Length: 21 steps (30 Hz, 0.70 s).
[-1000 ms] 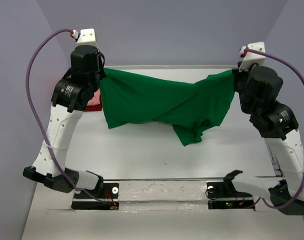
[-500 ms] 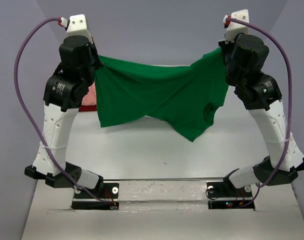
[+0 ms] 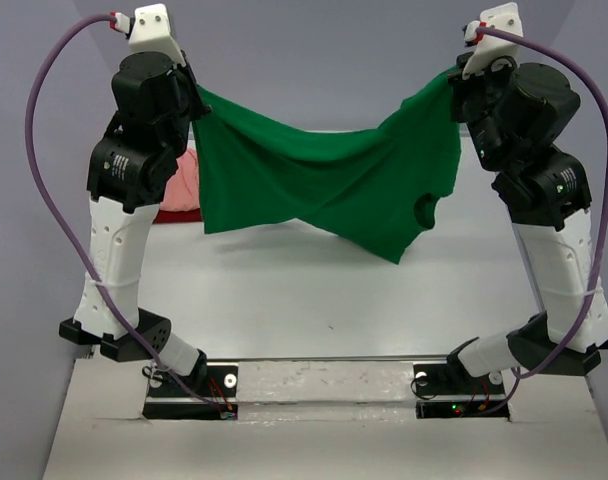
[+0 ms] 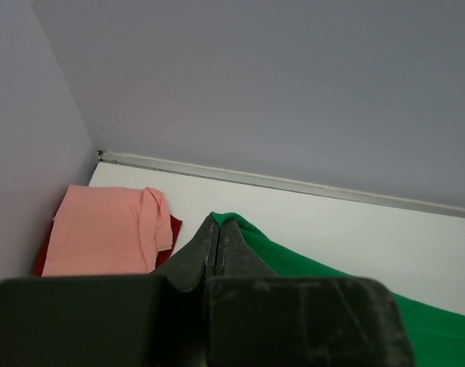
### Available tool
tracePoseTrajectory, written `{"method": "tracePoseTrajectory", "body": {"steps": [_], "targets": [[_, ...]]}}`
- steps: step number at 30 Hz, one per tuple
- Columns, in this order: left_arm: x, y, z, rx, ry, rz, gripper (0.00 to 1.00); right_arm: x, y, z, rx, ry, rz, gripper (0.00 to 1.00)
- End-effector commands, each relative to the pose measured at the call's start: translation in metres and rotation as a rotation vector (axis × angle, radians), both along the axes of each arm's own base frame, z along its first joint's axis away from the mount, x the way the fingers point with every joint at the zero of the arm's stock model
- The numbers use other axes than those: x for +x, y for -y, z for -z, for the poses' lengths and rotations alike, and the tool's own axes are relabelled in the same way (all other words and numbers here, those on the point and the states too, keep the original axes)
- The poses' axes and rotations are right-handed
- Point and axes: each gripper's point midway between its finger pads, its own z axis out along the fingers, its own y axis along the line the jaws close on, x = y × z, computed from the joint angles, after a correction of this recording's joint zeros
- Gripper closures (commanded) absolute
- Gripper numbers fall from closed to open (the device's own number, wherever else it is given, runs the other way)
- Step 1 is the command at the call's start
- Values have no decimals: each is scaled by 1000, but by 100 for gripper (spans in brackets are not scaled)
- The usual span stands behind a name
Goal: Fold and stack the t-shirts
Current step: Flatten the tshirt out
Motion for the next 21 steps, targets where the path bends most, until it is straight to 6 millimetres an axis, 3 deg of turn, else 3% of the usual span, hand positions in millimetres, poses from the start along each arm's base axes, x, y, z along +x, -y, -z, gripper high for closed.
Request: {"method": "tracePoseTrajectory", "body": {"steps": [1,3,5,6,9,10,13,14,19,21], "targets": [[7,3,-22,-3,78,21,100,-5,-69,13,1,-48,-430,100],[11,3,-22,2,80,25,100,7,-77,30,37,-109,-514,100],[18,2,-18,-1,70,29,100,25,-73,44,59,-151,-488,100],[23,3,-15,-2,60,38,100,43,-60,57,74,-180,-412,100],[27,4,-12,2,54,41,100,61,-31,64,152,-195,-294,100],[30,3,-11,3,51,38,100,68,-6,64,172,-189,-206,100],[40,-1,-5,-2,38,36,100,77,41,66,225,-173,-40,100],[41,-1,-6,-3,41,38,100,78,49,66,233,-171,-13,100],[54,-3,-1,-4,32,44,100,83,64,77,201,-187,63,100],[56,-2,-2,-4,34,50,100,79,68,71,192,-167,75,100]]}}
